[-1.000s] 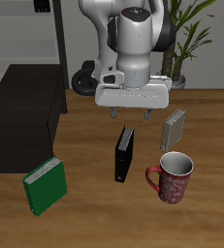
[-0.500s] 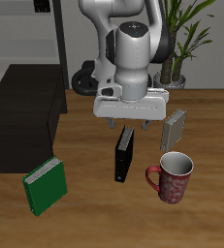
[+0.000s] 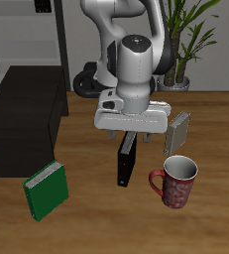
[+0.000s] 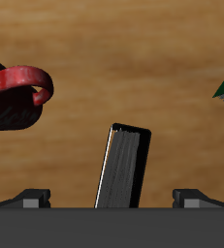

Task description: Place the black book upright on top of the shelf

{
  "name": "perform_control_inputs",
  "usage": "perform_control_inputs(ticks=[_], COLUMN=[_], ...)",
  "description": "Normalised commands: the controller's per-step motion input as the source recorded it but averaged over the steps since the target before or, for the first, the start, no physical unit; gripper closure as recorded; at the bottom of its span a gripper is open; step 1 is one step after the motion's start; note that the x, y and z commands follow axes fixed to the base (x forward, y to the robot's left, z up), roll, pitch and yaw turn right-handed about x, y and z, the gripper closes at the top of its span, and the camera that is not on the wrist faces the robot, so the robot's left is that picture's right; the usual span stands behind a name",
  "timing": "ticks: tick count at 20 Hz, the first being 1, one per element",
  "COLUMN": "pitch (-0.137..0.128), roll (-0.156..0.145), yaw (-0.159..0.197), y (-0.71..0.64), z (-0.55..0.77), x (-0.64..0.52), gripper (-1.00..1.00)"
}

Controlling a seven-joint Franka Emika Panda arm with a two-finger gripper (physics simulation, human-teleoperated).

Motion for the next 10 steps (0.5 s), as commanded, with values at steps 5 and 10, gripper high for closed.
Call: perform_control_inputs(ticks=[5, 10], pitch=[0.044, 0.029], roll=[-0.012, -0.001], yaw=[-0.003, -0.011], y=[-0.09, -0.04], z=[-0.27, -0.24], x=[0.09, 0.04], gripper=[-1.00, -1.00])
